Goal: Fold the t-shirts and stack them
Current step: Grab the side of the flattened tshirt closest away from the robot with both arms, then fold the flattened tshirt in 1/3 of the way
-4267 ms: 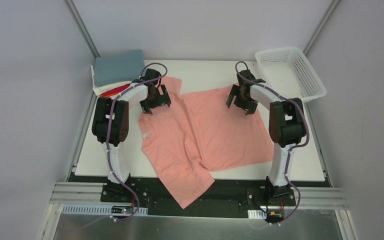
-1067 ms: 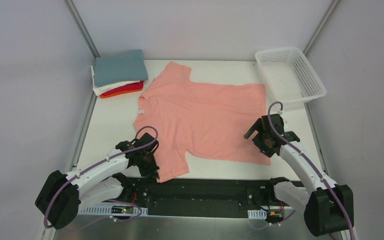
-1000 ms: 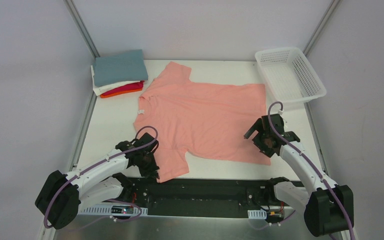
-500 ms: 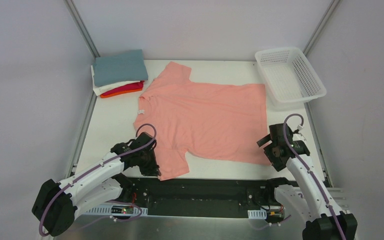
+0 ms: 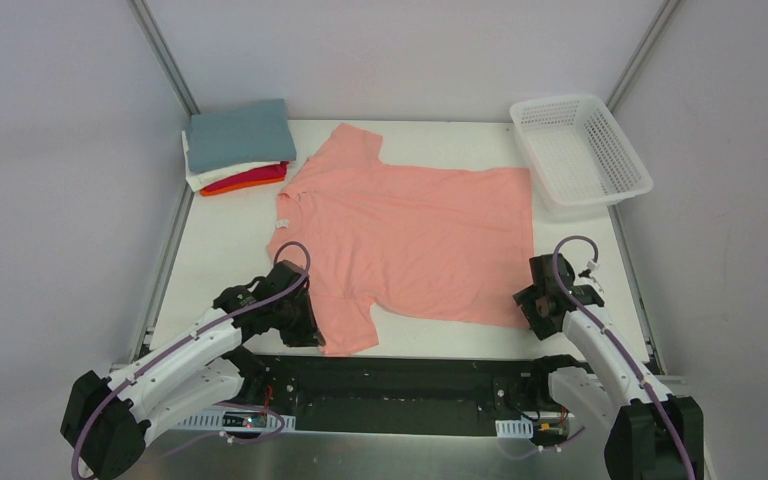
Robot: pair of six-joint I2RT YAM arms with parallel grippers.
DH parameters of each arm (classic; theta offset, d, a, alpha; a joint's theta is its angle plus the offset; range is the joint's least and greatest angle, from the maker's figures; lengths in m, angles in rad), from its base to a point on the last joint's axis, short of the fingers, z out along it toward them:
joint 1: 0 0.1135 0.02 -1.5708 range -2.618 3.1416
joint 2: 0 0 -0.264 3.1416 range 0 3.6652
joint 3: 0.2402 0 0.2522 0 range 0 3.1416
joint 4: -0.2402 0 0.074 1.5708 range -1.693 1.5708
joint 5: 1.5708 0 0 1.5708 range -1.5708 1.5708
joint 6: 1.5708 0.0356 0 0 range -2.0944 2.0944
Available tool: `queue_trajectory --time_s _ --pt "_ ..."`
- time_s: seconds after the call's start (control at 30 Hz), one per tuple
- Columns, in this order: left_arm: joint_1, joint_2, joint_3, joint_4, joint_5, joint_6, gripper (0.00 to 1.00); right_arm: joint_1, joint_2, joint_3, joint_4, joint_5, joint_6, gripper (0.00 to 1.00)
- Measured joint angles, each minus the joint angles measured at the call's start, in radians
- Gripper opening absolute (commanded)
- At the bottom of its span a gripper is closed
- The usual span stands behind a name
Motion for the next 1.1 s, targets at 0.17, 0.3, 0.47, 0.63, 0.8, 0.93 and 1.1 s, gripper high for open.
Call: queue_trajectory --time_s 0.17,0.3,0.47,0.63,0.8,0.93,1.1 --pt "0.0 -0.037 0.013 -0.029 0.008 0.002 0.0 0.0 -0.001 -0.021 0.08 0.01 0.0 0.3" --pt "0.0 -0.045 0.039 -0.079 0.007 0.002 0.0 0.0 -0.001 -0.032 0.103 0.006 -0.003 0.0" --pt "0.0 -0.064 0.049 -0.127 0.01 -0.002 0.0 -0.002 -0.029 -0.032 0.07 -0.003 -0.011 0.0" --pt "0.0 -0.136 0.049 -0.207 0.03 -0.029 0.0 -0.002 -0.09 0.001 -0.055 -0.003 -0.024 0.0" --pt "0.0 -0.261 0.047 -0.283 0.053 -0.073 0.0 -0.002 -0.163 0.056 -0.14 -0.008 -0.034 0.0" --pt "0.0 -0.309 0.042 -0.327 0.075 -0.098 0.0 -0.002 -0.168 0.067 -0.179 -0.029 -0.041 0.0" --pt "0.0 -0.299 0.043 -0.341 0.085 -0.101 0.0 -0.002 -0.181 0.079 -0.213 -0.053 -0.048 0.0"
